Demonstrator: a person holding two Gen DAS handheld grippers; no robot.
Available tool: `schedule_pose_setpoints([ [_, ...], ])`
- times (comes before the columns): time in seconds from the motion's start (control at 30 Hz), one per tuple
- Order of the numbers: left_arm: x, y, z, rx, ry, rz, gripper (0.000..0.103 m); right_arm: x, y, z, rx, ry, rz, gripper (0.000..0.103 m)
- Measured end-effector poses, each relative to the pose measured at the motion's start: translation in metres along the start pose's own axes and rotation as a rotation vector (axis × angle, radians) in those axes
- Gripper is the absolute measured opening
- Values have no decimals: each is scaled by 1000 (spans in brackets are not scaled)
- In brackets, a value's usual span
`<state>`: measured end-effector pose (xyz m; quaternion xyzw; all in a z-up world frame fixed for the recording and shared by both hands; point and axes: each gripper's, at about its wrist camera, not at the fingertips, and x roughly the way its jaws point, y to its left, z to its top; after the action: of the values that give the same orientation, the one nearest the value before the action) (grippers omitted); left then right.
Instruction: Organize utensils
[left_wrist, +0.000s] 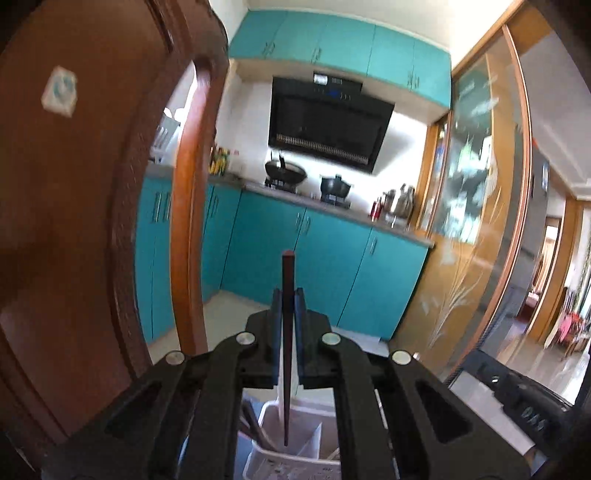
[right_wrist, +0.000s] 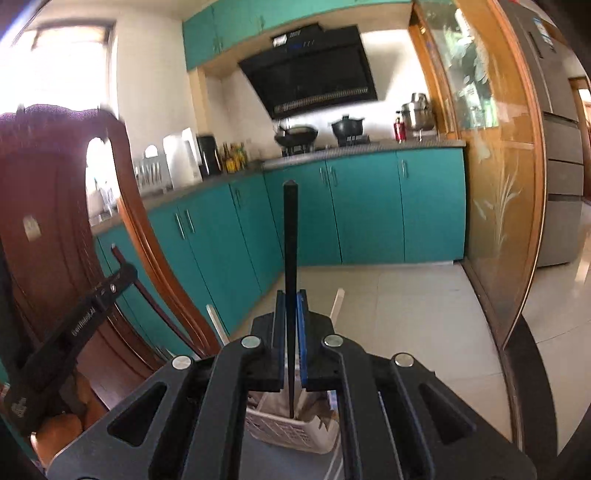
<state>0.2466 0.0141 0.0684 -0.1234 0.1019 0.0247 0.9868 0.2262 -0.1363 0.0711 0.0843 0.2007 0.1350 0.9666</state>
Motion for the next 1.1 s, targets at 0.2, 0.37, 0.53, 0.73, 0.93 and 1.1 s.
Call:
schedule_pose_setpoints([
  [0.2, 13, -1, -14, 17, 65, 9, 7, 22, 7, -21, -32, 59, -27, 7],
  [0.37, -3, -1, -17, 32, 68, -17, 21, 0, 8, -19, -44, 20, -23, 19],
  [0.53, -53, -2, -23, 106, 28, -41, 48, -67, 5, -23, -60, -88, -23, 57],
  [0.73, -139, 8, -68, 231, 39, -43, 84, -149, 0, -87, -89, -161, -97, 85],
  [0.93, -212, 25, -104, 232, 52, -19, 99, -206, 8, -140, -67, -193, -171, 100],
  [1.1, -253, 22, -114, 269, 80, -47, 99, -234, 33, -155, -131, -197, -187, 100],
])
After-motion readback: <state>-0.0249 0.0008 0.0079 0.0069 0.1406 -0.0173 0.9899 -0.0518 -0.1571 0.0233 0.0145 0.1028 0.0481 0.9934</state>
